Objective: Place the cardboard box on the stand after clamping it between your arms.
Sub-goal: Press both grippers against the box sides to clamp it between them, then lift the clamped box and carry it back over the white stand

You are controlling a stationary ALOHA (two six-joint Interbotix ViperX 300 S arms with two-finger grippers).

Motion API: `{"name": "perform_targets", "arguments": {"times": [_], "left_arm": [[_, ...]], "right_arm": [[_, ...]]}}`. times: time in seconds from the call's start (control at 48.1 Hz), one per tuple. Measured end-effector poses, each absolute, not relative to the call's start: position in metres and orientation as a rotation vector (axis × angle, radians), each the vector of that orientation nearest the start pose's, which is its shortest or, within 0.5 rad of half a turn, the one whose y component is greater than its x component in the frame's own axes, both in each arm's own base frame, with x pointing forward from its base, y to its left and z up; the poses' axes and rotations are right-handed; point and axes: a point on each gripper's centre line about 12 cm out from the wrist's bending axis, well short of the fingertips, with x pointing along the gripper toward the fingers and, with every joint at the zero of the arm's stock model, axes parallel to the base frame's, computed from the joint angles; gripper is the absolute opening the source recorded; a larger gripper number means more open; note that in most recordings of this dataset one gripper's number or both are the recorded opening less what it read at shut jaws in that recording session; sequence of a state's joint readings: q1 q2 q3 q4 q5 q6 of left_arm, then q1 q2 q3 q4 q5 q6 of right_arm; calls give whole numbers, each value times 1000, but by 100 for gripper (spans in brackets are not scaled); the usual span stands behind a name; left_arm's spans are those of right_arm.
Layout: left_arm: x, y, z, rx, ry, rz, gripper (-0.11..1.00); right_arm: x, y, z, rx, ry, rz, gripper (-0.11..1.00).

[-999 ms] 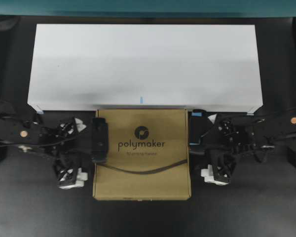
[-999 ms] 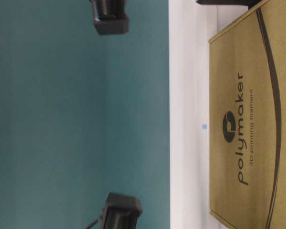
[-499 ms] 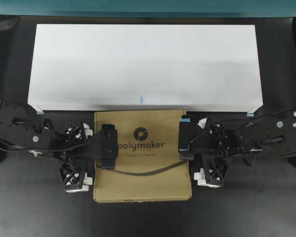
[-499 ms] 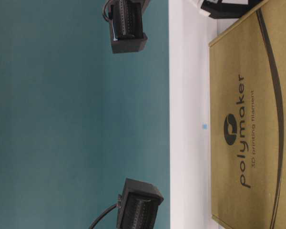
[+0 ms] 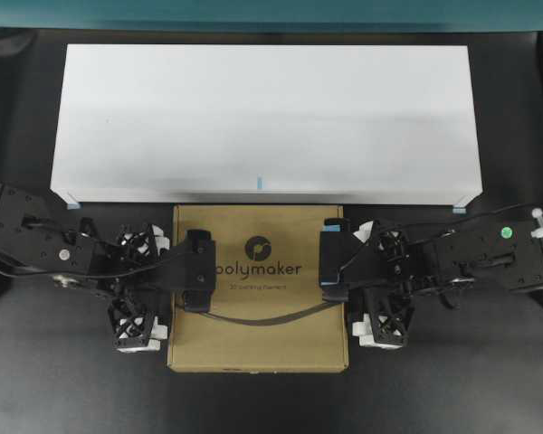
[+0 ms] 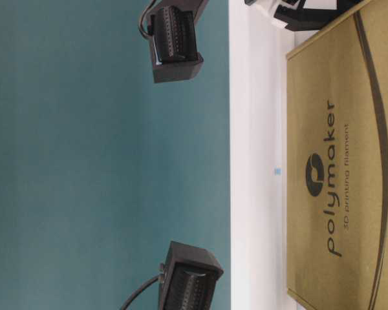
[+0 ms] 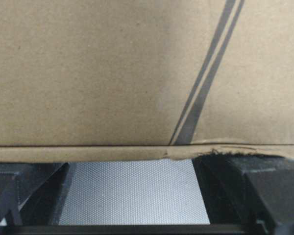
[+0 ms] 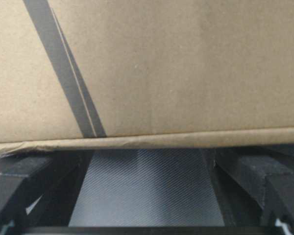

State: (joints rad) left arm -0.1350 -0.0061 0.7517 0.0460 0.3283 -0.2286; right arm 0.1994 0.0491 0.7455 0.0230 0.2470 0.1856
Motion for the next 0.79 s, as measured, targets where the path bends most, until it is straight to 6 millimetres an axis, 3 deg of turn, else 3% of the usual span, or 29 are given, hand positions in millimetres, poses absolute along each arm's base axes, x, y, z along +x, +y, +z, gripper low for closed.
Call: {"name": "perform_targets", "arguments": {"times": [0.229, 0.624, 0.791], "left_arm": [[331, -43, 151, -85, 1065, -6, 81], [327, -35, 271, -104, 1016, 19, 81], [327, -22, 286, -85, 1011, 34, 81]], "right_arm": [[337, 71, 140, 82, 1088, 82, 83], [328, 66, 258, 95, 1023, 92, 83], [330, 57, 266, 97, 1019, 71, 83]]}}
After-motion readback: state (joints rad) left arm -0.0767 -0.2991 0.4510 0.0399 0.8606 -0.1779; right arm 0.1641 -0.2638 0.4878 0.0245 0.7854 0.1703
